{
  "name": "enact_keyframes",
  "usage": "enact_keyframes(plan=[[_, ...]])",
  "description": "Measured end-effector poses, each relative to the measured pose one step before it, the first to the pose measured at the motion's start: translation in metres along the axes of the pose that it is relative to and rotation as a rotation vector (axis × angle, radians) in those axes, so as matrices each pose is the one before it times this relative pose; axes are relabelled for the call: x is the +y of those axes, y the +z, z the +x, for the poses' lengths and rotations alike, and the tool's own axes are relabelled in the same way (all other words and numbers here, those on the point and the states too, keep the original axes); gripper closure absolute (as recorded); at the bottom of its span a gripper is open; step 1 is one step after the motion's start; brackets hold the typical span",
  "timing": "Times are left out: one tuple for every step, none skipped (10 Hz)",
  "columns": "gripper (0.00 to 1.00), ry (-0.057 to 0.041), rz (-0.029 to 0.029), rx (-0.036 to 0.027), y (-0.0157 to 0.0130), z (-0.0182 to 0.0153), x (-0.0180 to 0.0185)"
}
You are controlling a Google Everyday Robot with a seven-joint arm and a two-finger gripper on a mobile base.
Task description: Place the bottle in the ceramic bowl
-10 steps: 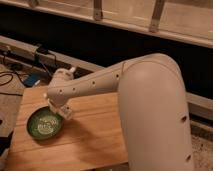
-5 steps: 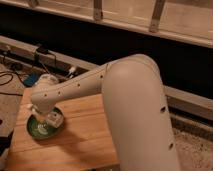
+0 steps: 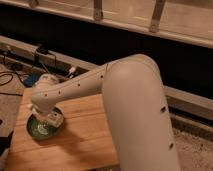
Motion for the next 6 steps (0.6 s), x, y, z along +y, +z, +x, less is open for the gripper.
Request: enact_keyframes(plan=[[0.43, 0.00158, 0.00062, 0.00030, 0.00005, 0.00076, -0.00091], [0.32, -0.00053, 0.00006, -0.00037, -0.00007, -0.00030, 0.00015], [0.24, -0.00141, -0.00089, 0.00038, 0.00041, -0.00040, 0.00088], [0.20, -0.00070, -0.00035, -0.00024, 0.00000, -0.00040, 0.00044], [0.20, 0.00010, 0.00006, 0.00005, 0.00001, 0.00007, -0.00008], [0.20, -0.00007, -0.00013, -0.00002, 0.00005, -0.00005, 0.00008]])
